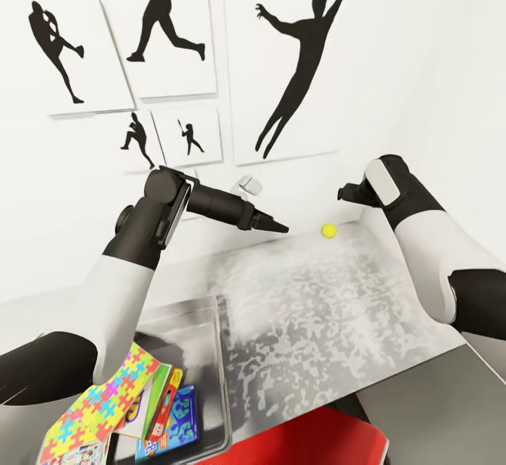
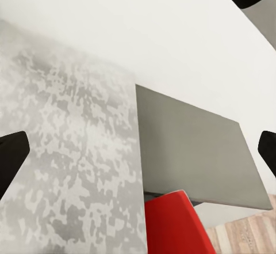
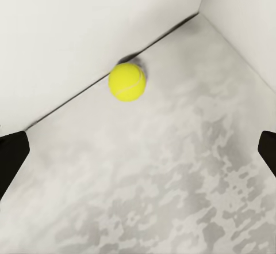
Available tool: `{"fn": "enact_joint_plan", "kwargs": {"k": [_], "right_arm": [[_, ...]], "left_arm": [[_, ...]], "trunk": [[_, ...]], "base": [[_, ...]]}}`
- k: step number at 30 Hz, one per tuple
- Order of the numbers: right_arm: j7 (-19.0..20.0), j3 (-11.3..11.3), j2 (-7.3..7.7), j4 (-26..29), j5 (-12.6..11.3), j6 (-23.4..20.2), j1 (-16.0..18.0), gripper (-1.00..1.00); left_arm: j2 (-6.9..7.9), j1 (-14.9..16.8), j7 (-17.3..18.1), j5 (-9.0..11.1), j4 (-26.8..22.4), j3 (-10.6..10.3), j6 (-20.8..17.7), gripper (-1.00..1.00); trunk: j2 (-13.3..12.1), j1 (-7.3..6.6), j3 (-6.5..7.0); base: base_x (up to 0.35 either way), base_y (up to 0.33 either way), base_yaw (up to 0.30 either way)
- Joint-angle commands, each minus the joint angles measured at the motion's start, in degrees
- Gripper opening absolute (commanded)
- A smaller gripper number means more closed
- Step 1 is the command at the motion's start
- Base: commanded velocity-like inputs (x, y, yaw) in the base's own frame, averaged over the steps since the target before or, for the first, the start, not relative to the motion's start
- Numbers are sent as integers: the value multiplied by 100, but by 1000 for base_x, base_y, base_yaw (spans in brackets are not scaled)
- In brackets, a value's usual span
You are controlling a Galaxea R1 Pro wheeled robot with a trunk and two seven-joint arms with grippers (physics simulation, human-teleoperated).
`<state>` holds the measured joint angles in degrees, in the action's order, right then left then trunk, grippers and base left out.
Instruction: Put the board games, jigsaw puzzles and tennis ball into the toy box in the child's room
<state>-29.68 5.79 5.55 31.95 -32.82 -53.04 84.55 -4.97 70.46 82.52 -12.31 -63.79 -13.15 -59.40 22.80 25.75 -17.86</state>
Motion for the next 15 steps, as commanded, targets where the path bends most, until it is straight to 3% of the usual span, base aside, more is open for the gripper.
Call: {"fn": "enact_joint_plan", "kwargs": {"k": [1,15], "right_arm": [[-47,45,9,5,-59,-25,13,100],[-38,45,2,8,-58,-40,31,100]], "left_arm": [[-4,11,53,-60,-3,5,-60,100],[3,40,53,-51,-9,7,-60,100]], "trunk": [[12,3,-21],[12,3,-153]], "base": [[0,0,0],[0,0,0]]}}
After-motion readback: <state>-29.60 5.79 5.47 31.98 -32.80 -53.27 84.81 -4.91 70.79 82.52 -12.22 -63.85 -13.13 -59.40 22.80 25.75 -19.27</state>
